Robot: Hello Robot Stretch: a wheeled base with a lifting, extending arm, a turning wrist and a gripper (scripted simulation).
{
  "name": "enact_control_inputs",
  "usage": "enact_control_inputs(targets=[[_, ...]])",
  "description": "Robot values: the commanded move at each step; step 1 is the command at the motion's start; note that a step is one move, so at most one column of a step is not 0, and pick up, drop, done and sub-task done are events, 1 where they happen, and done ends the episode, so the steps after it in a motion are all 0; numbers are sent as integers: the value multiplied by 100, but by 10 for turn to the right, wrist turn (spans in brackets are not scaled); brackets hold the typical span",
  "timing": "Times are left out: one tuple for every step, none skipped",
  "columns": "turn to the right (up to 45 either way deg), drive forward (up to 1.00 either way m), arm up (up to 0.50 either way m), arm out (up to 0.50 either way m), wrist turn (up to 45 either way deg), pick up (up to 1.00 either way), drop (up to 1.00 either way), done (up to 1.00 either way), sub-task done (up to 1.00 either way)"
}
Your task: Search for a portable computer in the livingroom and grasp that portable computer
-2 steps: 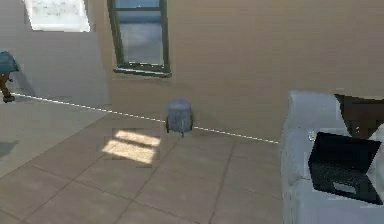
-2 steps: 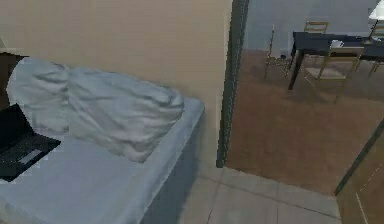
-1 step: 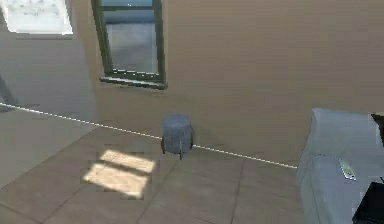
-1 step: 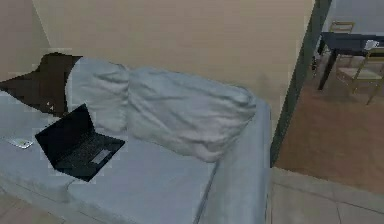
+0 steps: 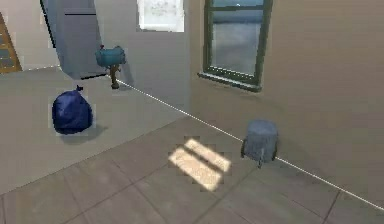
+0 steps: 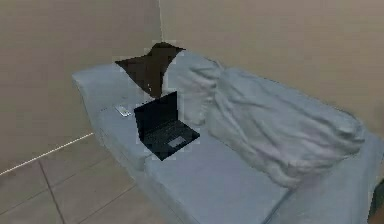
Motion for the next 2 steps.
enact_control_inputs(targets=[[450, 0, 0, 0, 0, 0, 0, 0, 0], [30, 0, 0, 0, 0, 0, 0, 0, 0]])
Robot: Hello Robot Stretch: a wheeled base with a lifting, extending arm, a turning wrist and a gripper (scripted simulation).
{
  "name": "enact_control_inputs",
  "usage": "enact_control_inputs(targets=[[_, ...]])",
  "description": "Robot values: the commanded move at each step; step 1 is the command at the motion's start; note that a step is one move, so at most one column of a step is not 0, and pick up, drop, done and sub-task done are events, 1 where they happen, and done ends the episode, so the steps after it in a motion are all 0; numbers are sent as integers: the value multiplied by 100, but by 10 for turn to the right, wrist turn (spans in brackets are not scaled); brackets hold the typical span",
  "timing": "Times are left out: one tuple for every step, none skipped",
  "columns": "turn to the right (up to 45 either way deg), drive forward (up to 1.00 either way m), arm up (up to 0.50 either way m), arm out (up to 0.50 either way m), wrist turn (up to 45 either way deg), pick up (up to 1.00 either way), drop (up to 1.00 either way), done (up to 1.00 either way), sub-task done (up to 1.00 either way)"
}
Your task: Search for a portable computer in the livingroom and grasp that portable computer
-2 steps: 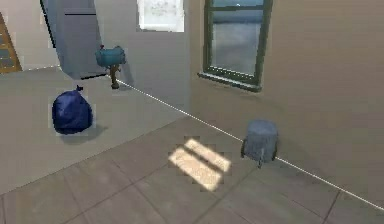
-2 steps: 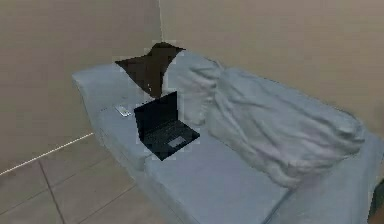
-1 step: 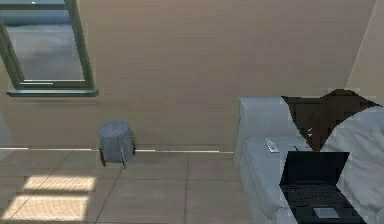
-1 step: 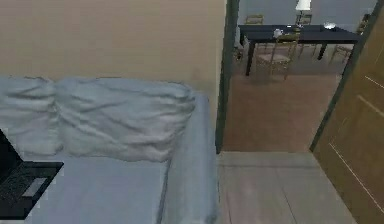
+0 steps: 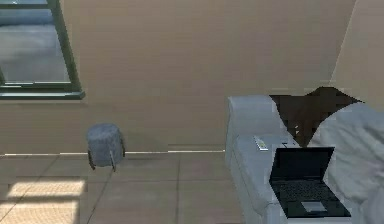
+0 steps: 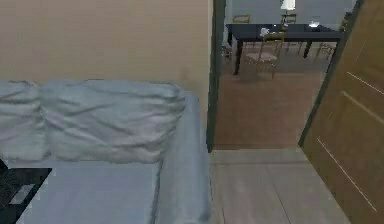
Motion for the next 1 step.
enact_control_inputs(targets=[[0, 65, 0, 0, 0, 0, 0, 0, 0]])
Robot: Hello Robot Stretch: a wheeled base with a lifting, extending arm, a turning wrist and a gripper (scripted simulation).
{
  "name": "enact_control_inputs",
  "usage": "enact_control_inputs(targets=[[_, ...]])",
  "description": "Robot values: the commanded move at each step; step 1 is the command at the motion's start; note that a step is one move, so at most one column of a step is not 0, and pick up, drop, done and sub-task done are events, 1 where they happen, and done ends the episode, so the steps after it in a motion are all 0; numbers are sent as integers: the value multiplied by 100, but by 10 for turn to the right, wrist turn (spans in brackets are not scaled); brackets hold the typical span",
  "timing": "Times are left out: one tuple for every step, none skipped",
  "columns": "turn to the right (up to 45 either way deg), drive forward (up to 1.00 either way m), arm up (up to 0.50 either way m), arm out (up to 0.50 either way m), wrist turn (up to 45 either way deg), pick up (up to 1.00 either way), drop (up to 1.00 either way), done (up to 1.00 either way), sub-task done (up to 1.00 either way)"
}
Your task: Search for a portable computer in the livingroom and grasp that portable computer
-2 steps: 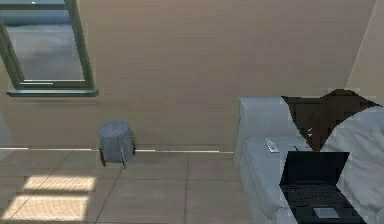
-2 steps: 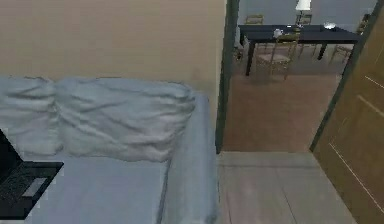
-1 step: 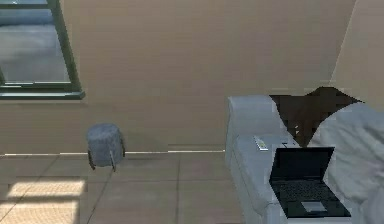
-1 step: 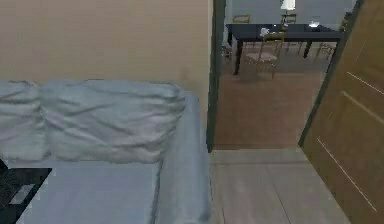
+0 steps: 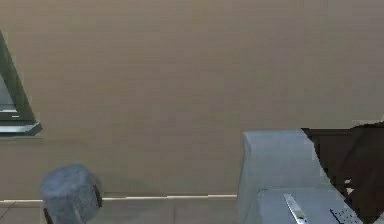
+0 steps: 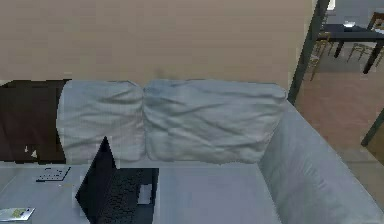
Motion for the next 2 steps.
enact_control_inputs(targets=[[-180, 0, 0, 0, 0, 0, 0, 0, 0], [0, 0, 50, 0, 0, 0, 0, 0, 0]])
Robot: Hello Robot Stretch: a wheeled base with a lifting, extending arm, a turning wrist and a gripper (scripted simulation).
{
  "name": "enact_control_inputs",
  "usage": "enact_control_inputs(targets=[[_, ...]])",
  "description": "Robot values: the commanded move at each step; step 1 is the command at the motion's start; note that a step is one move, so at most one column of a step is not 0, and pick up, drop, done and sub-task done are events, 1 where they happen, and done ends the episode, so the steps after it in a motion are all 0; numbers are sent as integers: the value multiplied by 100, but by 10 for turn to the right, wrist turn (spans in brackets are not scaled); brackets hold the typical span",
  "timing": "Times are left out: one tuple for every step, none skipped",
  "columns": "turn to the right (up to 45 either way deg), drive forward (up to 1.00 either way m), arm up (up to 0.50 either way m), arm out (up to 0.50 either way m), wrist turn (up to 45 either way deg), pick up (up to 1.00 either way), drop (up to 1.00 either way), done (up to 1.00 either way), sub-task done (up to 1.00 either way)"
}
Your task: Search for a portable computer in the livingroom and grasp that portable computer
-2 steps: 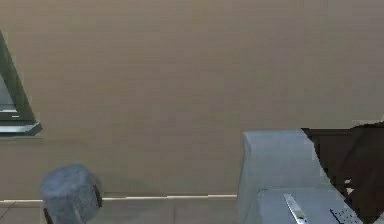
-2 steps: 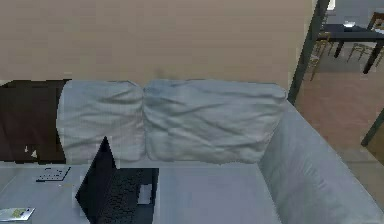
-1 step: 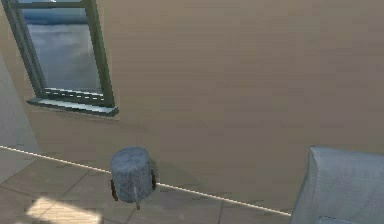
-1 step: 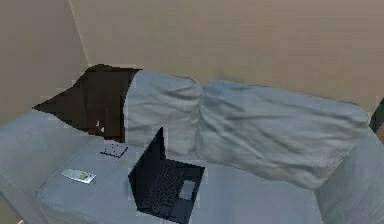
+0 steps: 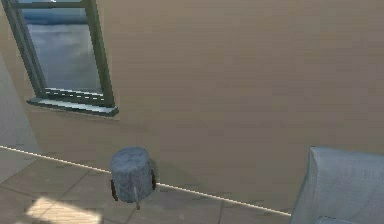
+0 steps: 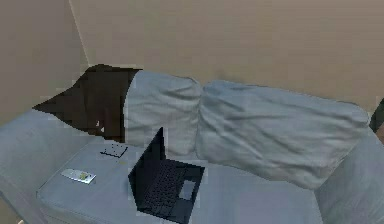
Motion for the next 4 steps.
enact_control_inputs(targets=[[0, 0, 4, 0, 0, 0, 0, 0, 0], [0, 0, 0, 18, 0, 0, 0, 0, 0], [0, 0, 0, 0, 450, 0, 0, 0, 0], [0, 0, 0, 0, 450, 0, 0, 0, 0]])
